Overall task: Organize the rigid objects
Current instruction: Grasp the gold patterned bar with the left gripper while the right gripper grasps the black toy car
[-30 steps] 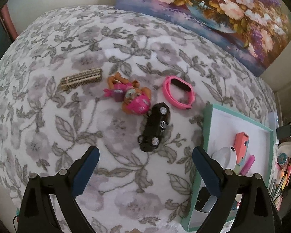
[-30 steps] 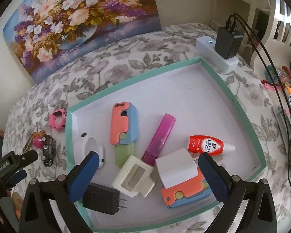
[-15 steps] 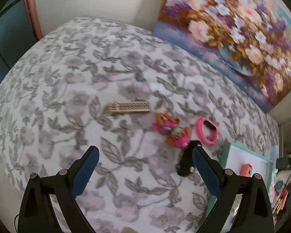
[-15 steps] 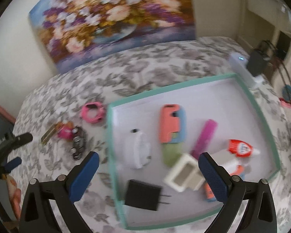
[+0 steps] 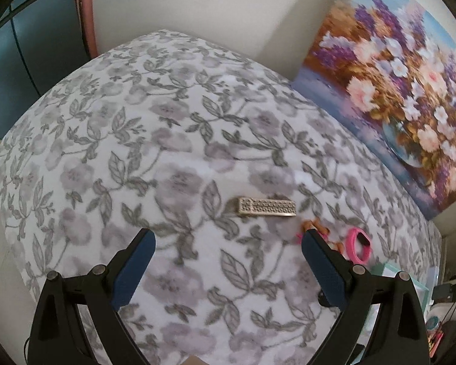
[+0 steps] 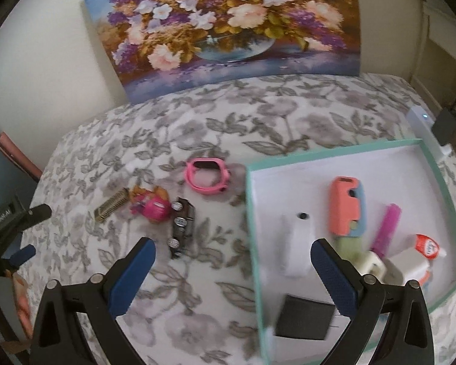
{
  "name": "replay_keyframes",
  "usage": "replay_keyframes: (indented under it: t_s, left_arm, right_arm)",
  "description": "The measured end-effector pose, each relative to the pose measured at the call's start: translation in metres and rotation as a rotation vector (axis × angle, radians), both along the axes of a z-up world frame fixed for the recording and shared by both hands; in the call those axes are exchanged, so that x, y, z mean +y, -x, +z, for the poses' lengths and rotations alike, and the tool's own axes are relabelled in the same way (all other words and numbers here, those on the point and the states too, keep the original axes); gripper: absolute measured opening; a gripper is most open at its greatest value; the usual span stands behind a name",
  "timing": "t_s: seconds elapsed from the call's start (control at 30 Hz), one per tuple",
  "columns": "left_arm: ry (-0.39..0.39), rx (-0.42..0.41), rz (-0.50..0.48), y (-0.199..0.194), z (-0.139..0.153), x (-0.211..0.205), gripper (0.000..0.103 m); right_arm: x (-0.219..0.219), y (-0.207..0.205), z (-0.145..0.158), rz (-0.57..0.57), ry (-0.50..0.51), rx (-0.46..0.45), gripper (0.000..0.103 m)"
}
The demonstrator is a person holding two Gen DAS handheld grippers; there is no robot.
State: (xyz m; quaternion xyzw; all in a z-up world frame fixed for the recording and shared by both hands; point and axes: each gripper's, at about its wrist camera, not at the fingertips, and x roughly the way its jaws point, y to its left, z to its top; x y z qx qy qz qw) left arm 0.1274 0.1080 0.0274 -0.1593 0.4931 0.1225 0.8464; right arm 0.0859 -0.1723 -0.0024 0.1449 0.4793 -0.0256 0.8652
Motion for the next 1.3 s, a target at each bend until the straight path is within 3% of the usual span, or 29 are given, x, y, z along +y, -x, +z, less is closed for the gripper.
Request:
replay_keyframes:
  t_s: [0.47,0.6,0.83,1.3]
  left_arm:
    - [0.024,0.015,-0.012,-0.03,-0.024,0.012,0.097]
    - [0.021,0.037,-0.019,-0.04,-0.032,0.007,0.097]
    - [0.024,0.059,-0.012,-0.057,-0.046,0.002,0.097]
    - [0.0,0.123,-0.096,-0.079,-0.073,-0.026,0.097]
  right_arm:
    - [0.039,-0.035,-0.014,0.066,0.004,0.011,0.101]
    - [0.044,-0.046,-0.022,0.078,-0.005,0.023,0.088]
    - [0.05,-0.063,-0.042,0.09,-0.027,0.064,0.072]
    - [0.052,-0.072,-0.071,0.094,-0.065,0.143,0.043]
